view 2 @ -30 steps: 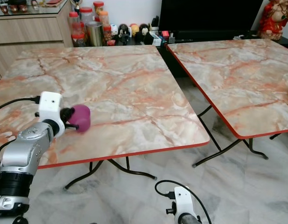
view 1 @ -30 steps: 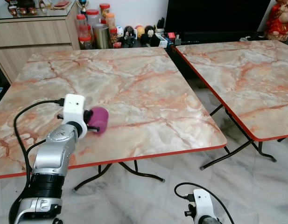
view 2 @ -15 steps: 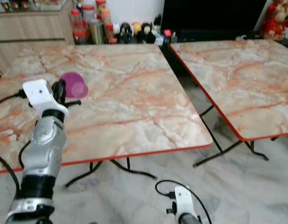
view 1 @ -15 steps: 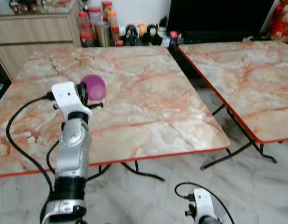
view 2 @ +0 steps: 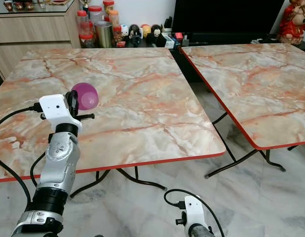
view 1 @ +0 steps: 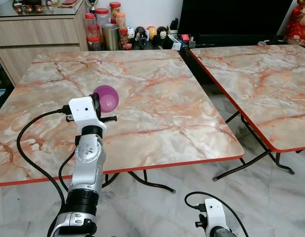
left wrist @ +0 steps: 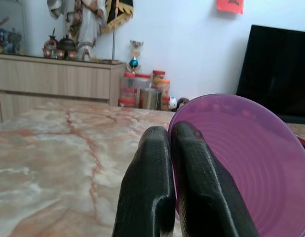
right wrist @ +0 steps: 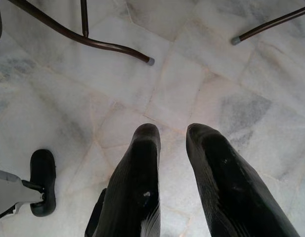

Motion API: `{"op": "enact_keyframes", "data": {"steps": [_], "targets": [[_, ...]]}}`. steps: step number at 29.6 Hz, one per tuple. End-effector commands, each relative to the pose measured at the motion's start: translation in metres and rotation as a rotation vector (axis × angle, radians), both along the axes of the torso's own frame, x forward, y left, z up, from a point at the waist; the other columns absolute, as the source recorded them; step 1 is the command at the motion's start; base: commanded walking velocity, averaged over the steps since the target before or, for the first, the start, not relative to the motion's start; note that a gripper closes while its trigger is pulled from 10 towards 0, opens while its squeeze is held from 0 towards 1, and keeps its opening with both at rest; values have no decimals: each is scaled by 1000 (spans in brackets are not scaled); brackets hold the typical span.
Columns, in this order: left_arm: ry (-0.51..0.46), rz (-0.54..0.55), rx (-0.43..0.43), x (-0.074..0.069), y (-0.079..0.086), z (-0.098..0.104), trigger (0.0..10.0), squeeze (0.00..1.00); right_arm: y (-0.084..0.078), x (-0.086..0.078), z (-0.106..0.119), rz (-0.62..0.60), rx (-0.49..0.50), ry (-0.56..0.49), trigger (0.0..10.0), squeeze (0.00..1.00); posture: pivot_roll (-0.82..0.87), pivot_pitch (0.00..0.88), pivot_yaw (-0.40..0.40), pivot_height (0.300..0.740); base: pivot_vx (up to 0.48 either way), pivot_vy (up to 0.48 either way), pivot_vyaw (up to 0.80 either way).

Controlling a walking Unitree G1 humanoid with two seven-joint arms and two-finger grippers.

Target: Setting the table

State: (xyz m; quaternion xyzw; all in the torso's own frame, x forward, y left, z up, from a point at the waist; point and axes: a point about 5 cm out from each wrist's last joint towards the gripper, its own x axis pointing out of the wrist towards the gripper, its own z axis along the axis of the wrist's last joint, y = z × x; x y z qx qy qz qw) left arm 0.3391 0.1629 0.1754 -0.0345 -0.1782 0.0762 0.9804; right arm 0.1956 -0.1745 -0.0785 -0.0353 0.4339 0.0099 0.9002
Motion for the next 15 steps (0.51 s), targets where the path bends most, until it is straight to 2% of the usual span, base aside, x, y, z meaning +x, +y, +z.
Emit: {"op": "enact_keyframes", "data": {"steps": [1,4,6,7,10,11,12,13,14,15], "targets": [[18,-2,16,-1,1,-8,10000,0,0,3,2,-10,5,-12,10000,0,33,0,-59,701,0,0,0],[28,-2,32,-4,6,-14,10000,0,0,3,2,-10,5,-12,10000,0,27,0,-58,701,0,0,0],[45,23,85,-7,22,-21,10000,0,-1,3,2,-10,3,-15,10000,0,27,0,-58,701,0,0,0],[45,23,85,-7,22,-21,10000,0,-1,3,2,-10,3,-15,10000,0,27,0,-58,701,0,0,0],[44,18,160,-8,32,-20,10000,0,-2,3,2,-3,-3,-13,10000,0,38,0,-63,701,0,0,0],[46,10,205,-9,34,-20,10000,0,-3,3,2,-2,-4,-13,10000,0,38,0,-63,701,0,0,0],[53,-3,286,-10,37,-21,10000,0,-3,3,2,-2,-4,-13,10000,0,36,0,-65,701,0,0,0],[53,-3,286,-10,37,-21,10000,0,-3,3,2,-2,-4,-13,10000,0,36,0,-65,701,0,0,0],[83,-1,340,-15,53,-27,10000,0,-2,3,2,-4,-1,-17,10000,0,29,0,-60,701,0,0,0],[111,29,349,-19,70,-31,10000,0,-2,4,3,-3,1,-20,10000,0,34,0,-60,701,0,0,0]]}}
